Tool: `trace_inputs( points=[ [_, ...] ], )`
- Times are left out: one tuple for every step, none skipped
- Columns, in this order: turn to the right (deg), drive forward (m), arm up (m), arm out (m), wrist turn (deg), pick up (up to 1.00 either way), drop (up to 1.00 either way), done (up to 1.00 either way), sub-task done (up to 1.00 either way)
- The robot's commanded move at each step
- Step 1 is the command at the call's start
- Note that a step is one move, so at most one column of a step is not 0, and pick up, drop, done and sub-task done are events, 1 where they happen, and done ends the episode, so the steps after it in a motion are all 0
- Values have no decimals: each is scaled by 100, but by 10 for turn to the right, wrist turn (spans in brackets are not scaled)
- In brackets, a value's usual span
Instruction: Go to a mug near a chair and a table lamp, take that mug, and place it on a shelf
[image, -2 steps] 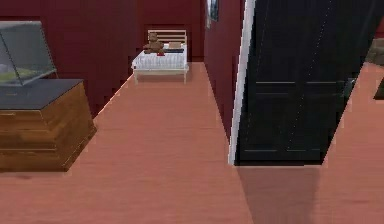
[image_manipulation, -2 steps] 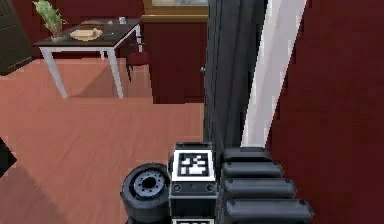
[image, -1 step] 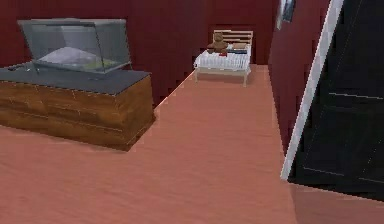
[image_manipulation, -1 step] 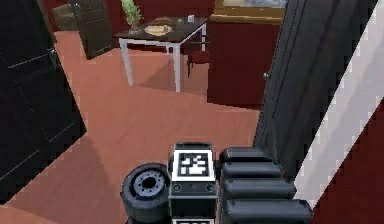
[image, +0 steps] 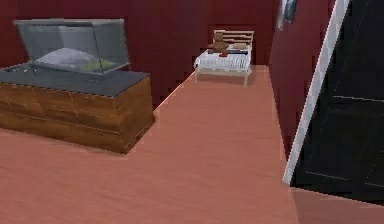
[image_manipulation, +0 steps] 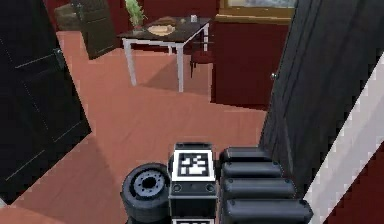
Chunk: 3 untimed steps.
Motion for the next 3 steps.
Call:
trace_inputs(
  points=[
    [150, 0, 0, 0, 0, 0, 0, 0, 0],
    [0, 30, 0, 0, 0, 0, 0, 0, 0],
    [450, 0, 0, 0, 0, 0, 0, 0, 0]
  ],
)
